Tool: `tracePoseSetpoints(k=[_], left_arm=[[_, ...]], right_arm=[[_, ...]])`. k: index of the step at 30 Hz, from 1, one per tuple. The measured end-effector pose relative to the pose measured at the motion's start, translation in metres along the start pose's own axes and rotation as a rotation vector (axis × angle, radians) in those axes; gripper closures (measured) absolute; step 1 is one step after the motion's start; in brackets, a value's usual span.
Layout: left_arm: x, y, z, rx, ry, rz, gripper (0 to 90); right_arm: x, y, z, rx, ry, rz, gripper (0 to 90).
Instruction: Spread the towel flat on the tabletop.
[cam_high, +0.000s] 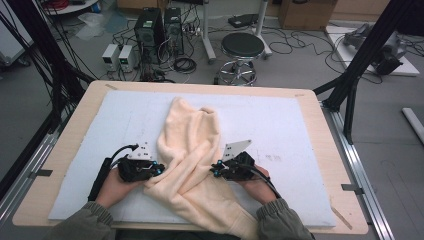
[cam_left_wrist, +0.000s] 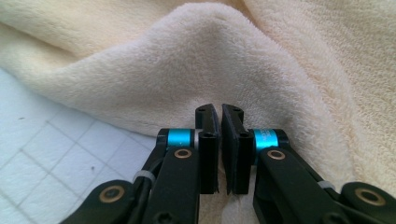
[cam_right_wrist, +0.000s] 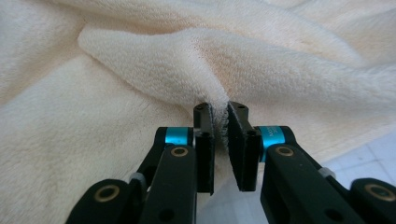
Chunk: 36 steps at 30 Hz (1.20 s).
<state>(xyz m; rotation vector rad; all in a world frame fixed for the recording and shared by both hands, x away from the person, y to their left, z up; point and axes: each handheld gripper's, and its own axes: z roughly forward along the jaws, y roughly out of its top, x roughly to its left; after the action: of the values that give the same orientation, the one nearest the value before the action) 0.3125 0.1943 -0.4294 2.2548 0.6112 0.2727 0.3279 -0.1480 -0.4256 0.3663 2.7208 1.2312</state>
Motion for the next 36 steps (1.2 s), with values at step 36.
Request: tracePoseSetpoints(k=[36], left_arm=[[-0.023,-0.008,-0.068,-0.149,0.069,-0.022,62.0]], right_arm=[[0.023,-0.033,-0.105,-0.106,-0.12,0.06,68.5]])
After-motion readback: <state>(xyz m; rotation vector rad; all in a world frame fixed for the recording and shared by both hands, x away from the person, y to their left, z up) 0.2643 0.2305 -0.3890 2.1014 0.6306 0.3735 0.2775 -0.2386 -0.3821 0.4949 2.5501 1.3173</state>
